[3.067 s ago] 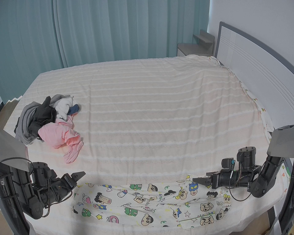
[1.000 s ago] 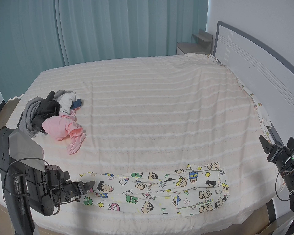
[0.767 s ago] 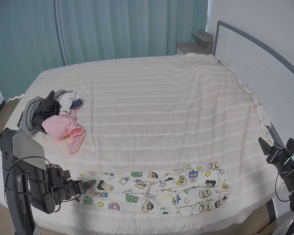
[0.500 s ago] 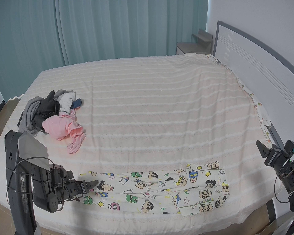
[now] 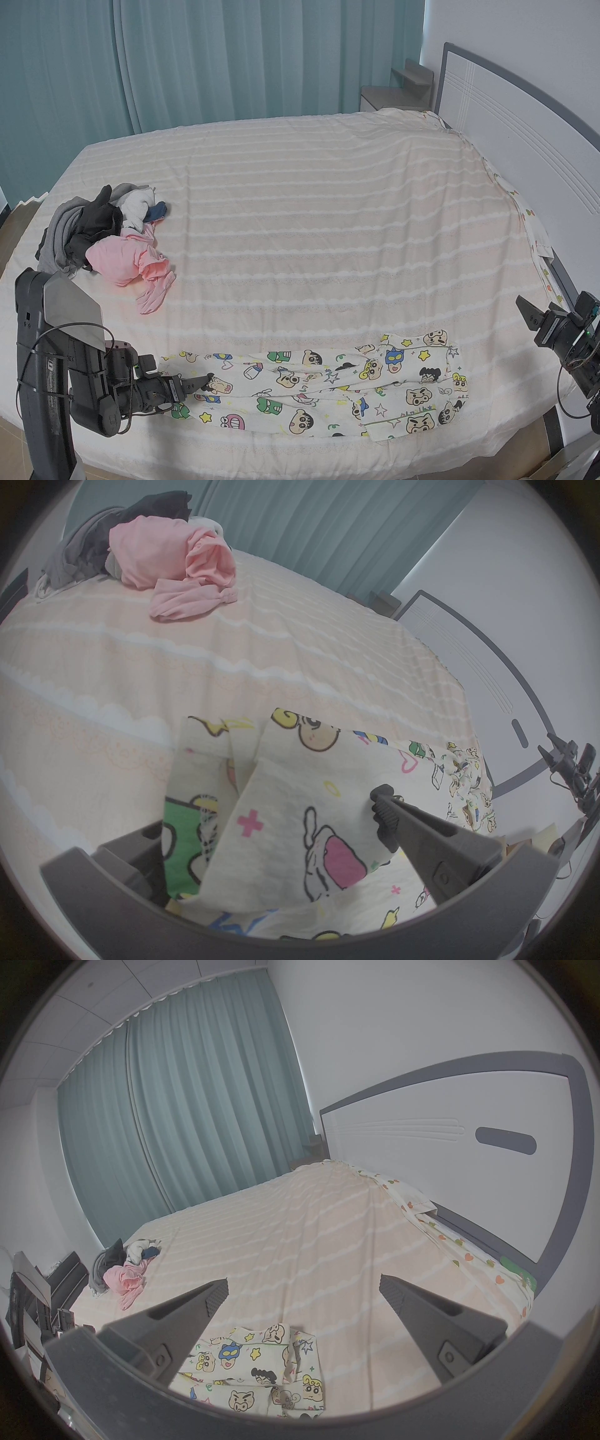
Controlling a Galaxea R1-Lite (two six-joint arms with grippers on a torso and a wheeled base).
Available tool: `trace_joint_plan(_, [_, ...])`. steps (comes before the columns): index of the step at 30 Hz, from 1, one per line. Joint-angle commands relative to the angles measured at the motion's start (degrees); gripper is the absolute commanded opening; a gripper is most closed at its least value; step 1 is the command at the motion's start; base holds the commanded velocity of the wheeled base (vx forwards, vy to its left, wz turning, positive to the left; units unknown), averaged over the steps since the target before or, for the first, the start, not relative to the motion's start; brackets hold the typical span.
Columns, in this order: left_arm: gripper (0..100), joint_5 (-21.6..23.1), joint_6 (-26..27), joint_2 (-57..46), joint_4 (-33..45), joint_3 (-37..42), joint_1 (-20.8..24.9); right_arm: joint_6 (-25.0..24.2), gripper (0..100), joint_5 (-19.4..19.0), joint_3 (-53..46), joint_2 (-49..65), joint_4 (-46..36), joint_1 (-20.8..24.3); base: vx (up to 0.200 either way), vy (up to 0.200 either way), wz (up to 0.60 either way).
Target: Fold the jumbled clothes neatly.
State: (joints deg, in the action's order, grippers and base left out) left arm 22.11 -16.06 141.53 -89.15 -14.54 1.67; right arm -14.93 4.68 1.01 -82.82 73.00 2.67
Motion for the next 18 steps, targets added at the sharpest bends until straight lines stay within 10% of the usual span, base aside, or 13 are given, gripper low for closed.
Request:
trace_joint_plan(1, [0, 0.2, 0.0, 1.7, -0.9, -0.3, -0.1, 0.0, 100, 0.0, -1.0, 0.0, -0.4, 0.7, 0.0, 0.0, 0.0])
trace_joint_plan(18, [0, 0.3, -0.5, -0.3, -0.9, 2.1, -0.4, -0.1, 100, -0.1, -1.0, 1.0, -0.8, 1.3, 0.0, 0.0, 0.0])
